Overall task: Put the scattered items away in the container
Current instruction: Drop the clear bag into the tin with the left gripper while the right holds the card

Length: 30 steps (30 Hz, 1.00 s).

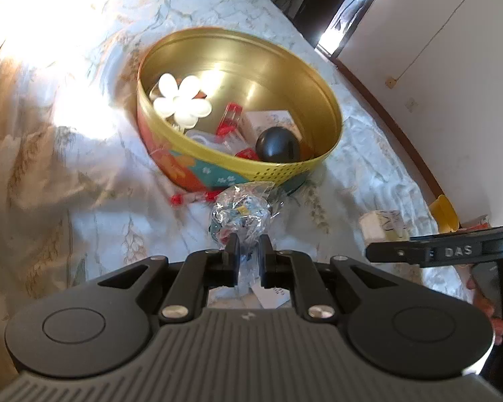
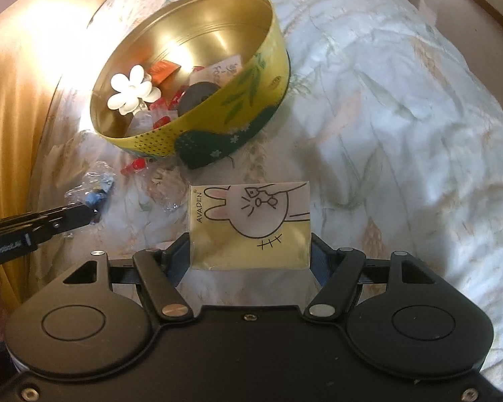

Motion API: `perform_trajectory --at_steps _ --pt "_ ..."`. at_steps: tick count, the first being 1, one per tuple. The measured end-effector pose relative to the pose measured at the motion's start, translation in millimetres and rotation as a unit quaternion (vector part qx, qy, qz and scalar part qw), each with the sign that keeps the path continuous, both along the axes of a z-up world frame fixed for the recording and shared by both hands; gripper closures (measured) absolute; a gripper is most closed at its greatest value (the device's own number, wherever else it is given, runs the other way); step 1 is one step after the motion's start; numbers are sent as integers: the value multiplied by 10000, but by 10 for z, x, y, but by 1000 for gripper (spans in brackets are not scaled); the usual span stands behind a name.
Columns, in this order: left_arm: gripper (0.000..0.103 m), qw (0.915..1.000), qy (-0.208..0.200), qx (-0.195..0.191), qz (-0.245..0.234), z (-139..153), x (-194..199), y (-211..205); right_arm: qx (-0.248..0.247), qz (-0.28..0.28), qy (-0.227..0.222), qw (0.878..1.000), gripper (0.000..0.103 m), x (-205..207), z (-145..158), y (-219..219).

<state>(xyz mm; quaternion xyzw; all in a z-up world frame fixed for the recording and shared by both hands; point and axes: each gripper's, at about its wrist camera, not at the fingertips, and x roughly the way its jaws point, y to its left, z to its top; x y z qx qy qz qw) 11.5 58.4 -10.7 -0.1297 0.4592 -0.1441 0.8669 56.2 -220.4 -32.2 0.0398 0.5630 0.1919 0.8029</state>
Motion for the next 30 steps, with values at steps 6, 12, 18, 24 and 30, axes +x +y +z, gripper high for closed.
perform_trajectory --at_steps 6,12,18,24,30 --pt "88 9998 -180 81 4 168 -37 -27 141 40 -6 9999 34 2 4 15" --pt "88 9996 -286 -7 59 360 2 -20 205 84 -58 9997 34 6 32 40" --pt "86 9987 -511 65 -20 617 241 -54 251 39 13 9997 34 29 16 40" --pt "86 9970 -697 325 -95 820 612 -164 401 -19 34 9992 34 55 21 24" --pt "86 9956 -741 539 -184 840 980 -321 486 -21 123 9987 34 85 -20 38"
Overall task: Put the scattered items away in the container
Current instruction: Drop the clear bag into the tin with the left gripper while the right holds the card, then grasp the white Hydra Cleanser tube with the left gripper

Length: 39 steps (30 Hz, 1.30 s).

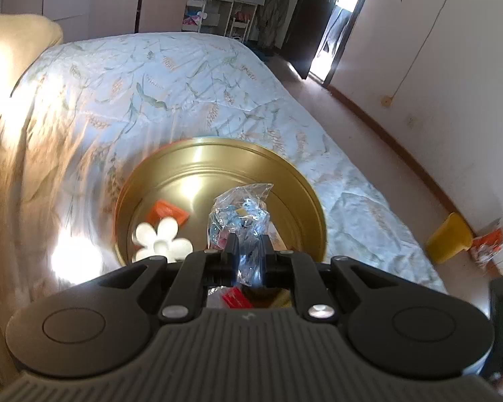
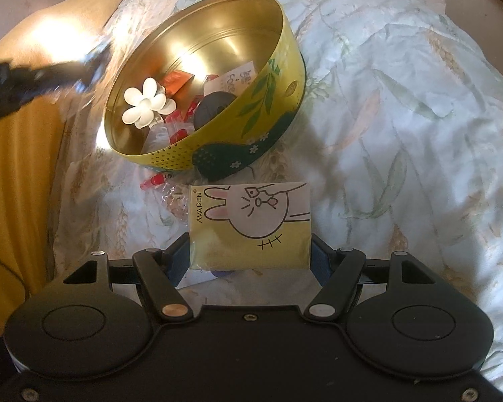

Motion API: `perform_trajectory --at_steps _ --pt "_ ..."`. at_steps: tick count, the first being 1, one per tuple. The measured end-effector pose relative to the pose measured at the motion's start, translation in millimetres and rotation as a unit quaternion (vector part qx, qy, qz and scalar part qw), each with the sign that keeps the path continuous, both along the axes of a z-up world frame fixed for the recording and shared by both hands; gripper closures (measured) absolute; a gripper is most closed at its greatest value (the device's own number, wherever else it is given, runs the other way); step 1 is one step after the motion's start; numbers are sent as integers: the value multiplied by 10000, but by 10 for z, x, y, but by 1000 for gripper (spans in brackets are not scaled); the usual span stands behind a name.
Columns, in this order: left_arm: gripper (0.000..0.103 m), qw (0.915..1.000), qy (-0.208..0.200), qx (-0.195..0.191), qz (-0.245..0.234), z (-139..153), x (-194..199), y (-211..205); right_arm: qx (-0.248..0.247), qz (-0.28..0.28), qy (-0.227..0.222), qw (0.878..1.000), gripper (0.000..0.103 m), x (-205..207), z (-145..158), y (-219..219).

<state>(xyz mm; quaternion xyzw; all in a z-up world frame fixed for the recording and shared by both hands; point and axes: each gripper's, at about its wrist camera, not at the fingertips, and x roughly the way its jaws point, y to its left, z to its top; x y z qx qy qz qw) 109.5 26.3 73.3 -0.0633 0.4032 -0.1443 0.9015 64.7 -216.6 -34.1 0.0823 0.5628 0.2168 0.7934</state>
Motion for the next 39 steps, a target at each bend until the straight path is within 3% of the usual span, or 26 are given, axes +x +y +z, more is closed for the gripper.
perform_trajectory --at_steps 4,8,9,10,16,23,28,32,34,39 --pt "82 9998 106 184 16 -82 217 -124 94 -31 20 9999 34 38 -13 -5" --pt "45 9996 42 220 150 -148 344 -169 175 -185 80 9996 34 102 -36 -68" --pt "21 9992 34 258 290 -162 361 -166 187 -217 86 9996 34 111 -38 -85" --pt "14 9988 31 241 425 -181 356 -145 209 -243 96 9994 34 120 -38 -101" --pt "14 9962 687 -254 477 -423 87 47 398 -470 88 9981 34 171 5 -221" --pt "13 9866 1554 -379 326 -847 -440 8 527 -738 51 9959 34 214 67 -318" --pt "11 9804 1905 -438 239 -1071 -626 -232 580 -847 47 9947 34 194 86 -388" --pt "7 9730 2170 -619 484 -1210 -653 -348 586 -914 54 9941 34 179 81 -424" --pt "0 9694 2282 -621 655 -1270 -664 -374 612 -951 63 9936 34 181 80 -440" --pt "0 9597 2564 -773 849 -1414 -655 -428 656 -997 62 9928 34 186 84 -466"
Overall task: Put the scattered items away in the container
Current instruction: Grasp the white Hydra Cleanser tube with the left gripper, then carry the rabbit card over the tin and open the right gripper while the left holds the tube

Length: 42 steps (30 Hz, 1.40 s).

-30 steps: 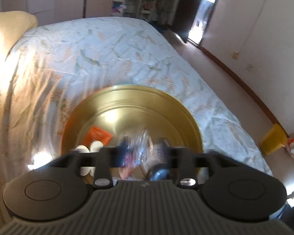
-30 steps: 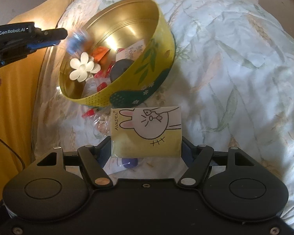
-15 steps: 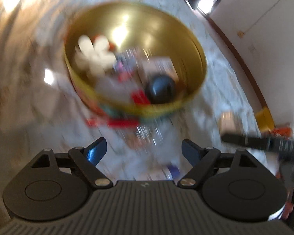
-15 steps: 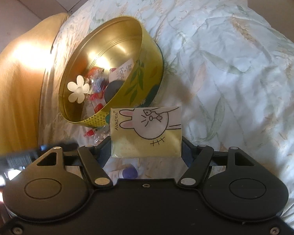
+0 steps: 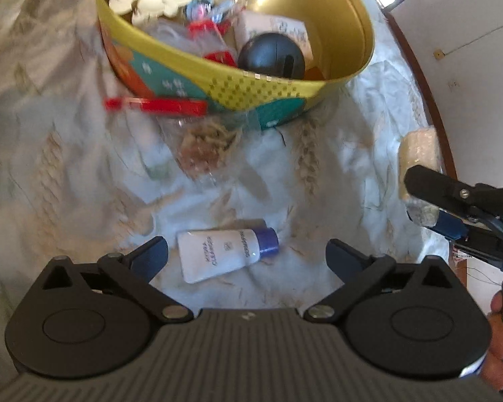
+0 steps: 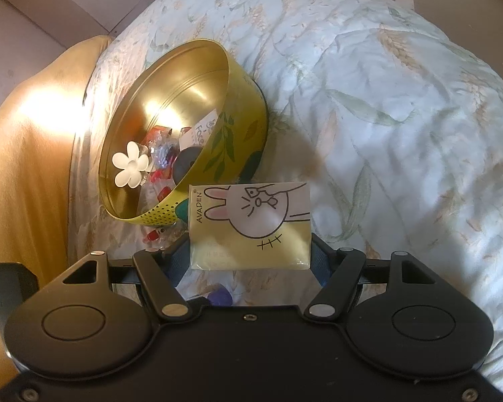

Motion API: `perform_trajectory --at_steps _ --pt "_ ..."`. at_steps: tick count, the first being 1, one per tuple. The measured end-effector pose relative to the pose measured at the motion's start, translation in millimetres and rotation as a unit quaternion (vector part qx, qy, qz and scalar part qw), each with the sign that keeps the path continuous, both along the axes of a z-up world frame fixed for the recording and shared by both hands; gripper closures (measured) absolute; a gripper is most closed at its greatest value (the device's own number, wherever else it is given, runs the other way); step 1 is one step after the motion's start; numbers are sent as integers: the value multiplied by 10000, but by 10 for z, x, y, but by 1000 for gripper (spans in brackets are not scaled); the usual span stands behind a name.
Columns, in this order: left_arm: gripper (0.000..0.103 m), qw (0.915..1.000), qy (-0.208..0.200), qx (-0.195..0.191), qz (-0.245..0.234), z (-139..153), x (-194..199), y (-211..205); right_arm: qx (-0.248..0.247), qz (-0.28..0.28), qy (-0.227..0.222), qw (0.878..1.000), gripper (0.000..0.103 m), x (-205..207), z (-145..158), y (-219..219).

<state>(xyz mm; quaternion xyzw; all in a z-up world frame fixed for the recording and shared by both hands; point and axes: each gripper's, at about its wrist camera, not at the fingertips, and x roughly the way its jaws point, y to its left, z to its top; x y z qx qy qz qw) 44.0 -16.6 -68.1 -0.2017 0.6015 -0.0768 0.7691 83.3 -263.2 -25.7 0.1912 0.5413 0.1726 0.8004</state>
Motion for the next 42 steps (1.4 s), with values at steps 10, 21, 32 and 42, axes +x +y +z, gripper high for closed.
perform_trajectory --at_steps 10,21,32,42 --pt "29 9994 90 305 132 -218 -31 -132 -2 -8 15 10000 34 14 5 -20" --pt "30 9978 -524 387 -158 263 -192 356 -129 62 -2 9999 34 12 -29 34" --pt "30 9898 -1193 759 -161 494 -264 735 -599 361 28 9975 34 -46 -121 214" --pt "29 9900 -1335 407 -224 458 -297 800 -871 576 -94 9945 34 -64 2 340"
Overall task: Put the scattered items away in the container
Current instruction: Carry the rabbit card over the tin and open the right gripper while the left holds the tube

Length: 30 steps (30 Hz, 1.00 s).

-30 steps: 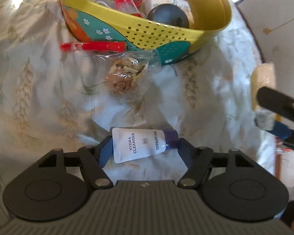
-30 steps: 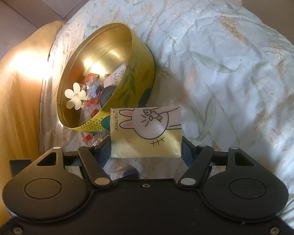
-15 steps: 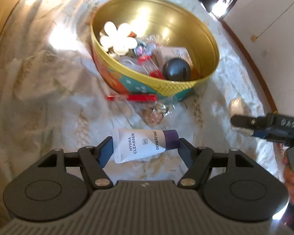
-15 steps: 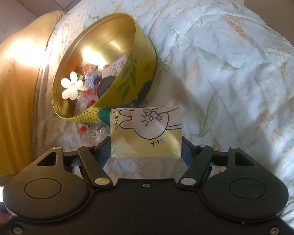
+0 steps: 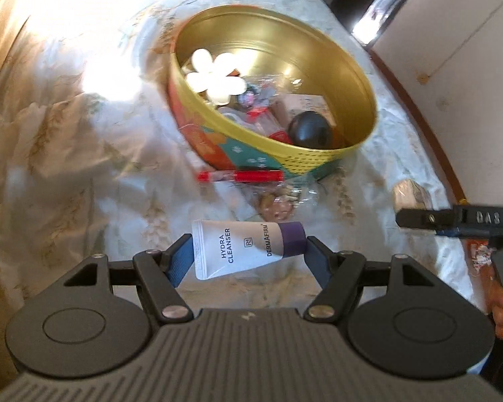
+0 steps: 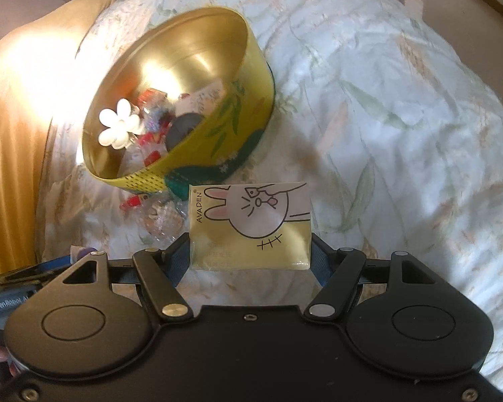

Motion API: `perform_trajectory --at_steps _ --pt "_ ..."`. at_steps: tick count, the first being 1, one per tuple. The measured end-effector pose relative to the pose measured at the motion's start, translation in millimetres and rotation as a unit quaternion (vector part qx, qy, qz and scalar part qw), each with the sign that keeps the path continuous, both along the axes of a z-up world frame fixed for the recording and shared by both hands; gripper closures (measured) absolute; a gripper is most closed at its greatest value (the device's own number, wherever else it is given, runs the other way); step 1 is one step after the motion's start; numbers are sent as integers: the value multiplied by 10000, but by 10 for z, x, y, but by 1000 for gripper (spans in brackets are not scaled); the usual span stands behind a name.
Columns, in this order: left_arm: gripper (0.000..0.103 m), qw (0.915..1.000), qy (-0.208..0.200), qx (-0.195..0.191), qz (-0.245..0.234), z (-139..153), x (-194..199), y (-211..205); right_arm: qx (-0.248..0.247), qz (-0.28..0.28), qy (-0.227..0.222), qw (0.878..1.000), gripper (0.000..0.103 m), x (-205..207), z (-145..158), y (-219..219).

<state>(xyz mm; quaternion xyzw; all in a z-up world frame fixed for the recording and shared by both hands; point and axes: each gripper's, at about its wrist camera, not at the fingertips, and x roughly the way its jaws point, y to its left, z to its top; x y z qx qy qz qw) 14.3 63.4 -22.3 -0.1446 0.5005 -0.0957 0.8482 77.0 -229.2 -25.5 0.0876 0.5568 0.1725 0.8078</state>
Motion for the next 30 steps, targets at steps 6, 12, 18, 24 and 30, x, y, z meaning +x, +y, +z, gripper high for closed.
perform_trajectory --at_steps 6,12,18,24,30 --pt "29 9999 -53 23 -119 -22 17 -10 -42 73 -144 9999 34 212 253 191" --pt "29 9992 -88 -110 -382 -12 5 -105 -44 319 -336 9989 34 549 584 611" --pt "29 9987 5 -123 -496 -68 21 -129 -258 531 -546 9968 34 819 810 1113" --pt "29 9984 20 -124 -554 -85 38 -144 -423 626 -683 9948 18 1045 840 1493" --pt "28 9984 87 -100 -551 -113 44 -139 -535 389 -926 9935 4 952 799 1394"
